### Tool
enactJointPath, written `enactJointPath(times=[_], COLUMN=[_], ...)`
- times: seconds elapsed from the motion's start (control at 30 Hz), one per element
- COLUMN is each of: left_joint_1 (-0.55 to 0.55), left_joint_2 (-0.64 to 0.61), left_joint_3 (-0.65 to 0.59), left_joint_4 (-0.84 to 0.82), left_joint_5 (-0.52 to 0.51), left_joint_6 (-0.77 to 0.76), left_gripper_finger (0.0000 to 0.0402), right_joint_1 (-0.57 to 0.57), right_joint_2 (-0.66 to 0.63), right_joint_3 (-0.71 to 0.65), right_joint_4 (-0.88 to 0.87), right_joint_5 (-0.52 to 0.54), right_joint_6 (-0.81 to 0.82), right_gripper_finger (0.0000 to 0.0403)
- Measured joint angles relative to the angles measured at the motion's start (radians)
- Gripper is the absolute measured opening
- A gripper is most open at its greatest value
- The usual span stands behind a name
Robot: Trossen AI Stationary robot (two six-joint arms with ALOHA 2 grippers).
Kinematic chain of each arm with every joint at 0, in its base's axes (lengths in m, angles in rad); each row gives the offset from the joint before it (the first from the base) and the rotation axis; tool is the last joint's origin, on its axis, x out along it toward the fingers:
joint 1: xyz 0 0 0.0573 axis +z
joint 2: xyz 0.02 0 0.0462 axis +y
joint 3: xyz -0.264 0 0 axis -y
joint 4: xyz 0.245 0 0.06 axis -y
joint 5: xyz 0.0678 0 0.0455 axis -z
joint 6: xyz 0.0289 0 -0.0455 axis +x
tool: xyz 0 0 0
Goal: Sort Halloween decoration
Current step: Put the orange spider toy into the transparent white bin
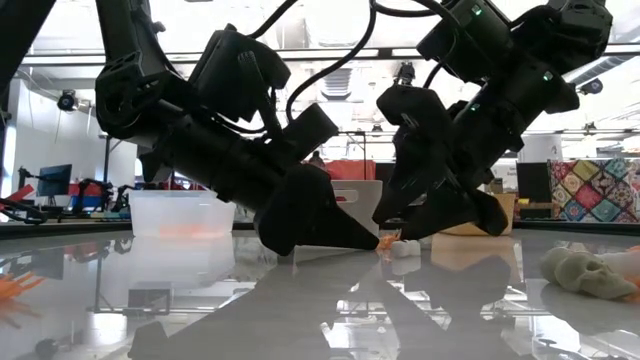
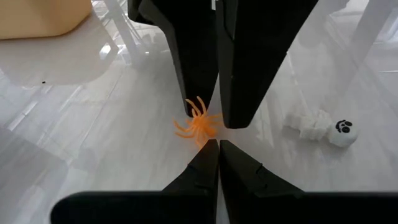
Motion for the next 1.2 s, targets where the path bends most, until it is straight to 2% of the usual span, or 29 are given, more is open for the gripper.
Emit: enactJointPath(times=[0.37, 0.63, 0.97, 1.2], left_joint_1=[0.000, 0.000, -0.002, -0.008], left_joint_2=[0.000, 0.001, -0.031, -0.141], left_joint_3=[-0.001, -0.002, -0.005, -0.025], left_joint_4=[0.001, 0.011, -0.014, -0.101], left_joint_5=[0.000, -0.001, 0.002, 0.002], left_joint_6=[0.000, 0.000, -0.007, 0.001], left_gripper_finger=[0.0000, 0.0000, 0.0000, 0.0011], right_joint_1=[-0.002, -0.002, -0.002, -0.002], right_joint_2=[0.000, 0.000, -0.005, -0.055], right_joint_3=[0.000, 0.000, 0.000, 0.000], right_joint_4=[-0.015, -0.016, -0.016, -0.027], right_joint_5=[0.025, 0.025, 0.026, 0.026], right_joint_6=[0.001, -0.008, -0.047, -0.105], right_gripper_finger=[0.0075, 0.0022, 0.0009, 0.0009])
